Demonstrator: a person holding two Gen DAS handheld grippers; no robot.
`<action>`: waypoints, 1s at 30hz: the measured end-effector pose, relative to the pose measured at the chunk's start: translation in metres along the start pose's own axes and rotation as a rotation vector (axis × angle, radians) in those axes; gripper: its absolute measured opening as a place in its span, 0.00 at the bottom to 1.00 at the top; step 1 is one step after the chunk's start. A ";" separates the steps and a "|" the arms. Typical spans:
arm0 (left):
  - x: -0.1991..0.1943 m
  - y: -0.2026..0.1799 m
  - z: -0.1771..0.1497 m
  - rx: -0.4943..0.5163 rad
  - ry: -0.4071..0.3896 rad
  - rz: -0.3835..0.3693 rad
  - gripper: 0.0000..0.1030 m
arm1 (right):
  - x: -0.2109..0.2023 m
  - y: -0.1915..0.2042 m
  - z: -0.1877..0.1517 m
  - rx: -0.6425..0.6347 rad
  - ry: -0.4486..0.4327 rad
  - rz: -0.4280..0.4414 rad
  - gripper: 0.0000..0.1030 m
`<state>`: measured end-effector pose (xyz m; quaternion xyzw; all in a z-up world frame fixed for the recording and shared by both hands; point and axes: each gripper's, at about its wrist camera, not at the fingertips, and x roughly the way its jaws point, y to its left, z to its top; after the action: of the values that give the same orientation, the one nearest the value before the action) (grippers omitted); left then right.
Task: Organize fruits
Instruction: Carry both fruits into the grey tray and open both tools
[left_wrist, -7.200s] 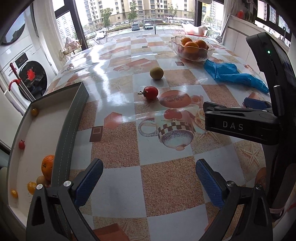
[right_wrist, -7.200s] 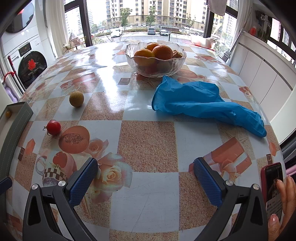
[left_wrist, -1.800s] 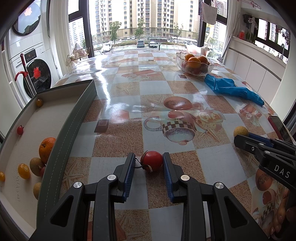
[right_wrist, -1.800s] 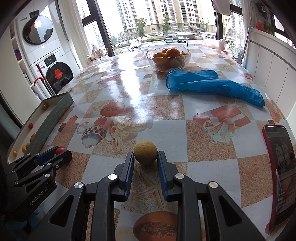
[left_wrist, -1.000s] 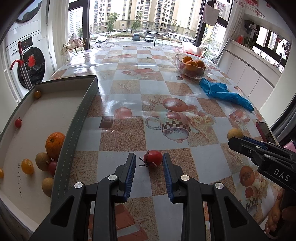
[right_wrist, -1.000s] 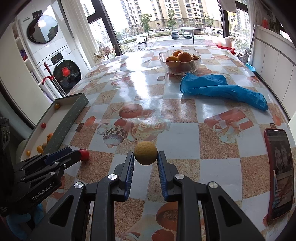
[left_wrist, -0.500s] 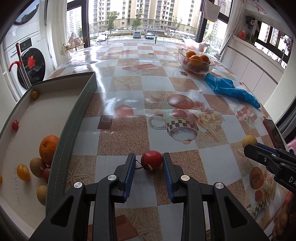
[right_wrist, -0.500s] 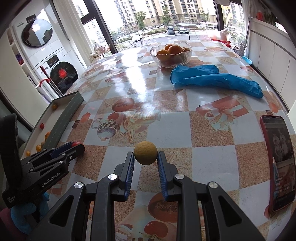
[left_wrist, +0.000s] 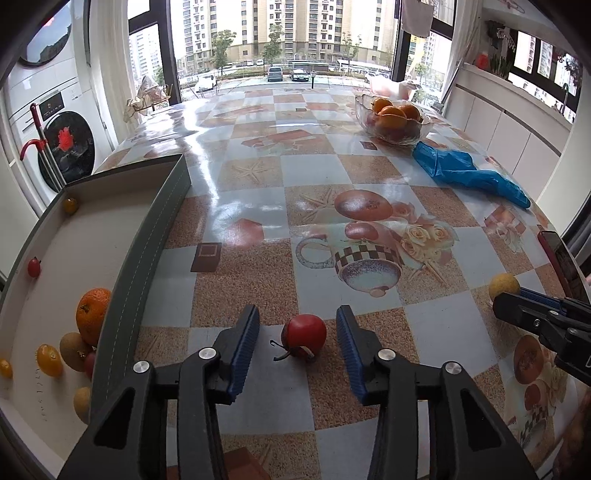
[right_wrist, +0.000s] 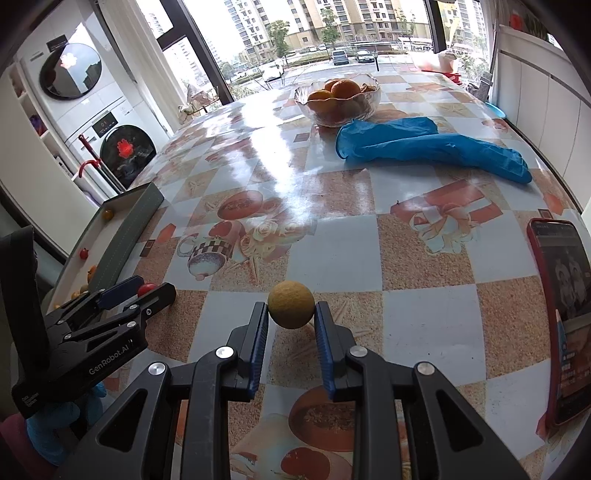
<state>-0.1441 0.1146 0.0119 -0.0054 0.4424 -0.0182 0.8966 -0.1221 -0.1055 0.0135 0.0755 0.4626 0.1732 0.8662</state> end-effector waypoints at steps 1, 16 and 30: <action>0.000 -0.001 0.001 0.006 0.008 -0.011 0.23 | 0.000 0.000 0.000 0.001 0.001 0.001 0.27; -0.070 0.037 0.007 -0.073 -0.075 -0.105 0.23 | -0.013 0.050 0.013 -0.102 -0.005 0.028 0.27; -0.089 0.129 0.000 -0.204 -0.124 0.031 0.23 | 0.008 0.160 0.034 -0.276 0.043 0.139 0.27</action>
<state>-0.1945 0.2471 0.0797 -0.0907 0.3855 0.0413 0.9173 -0.1270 0.0472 0.0732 -0.0160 0.4464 0.2964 0.8442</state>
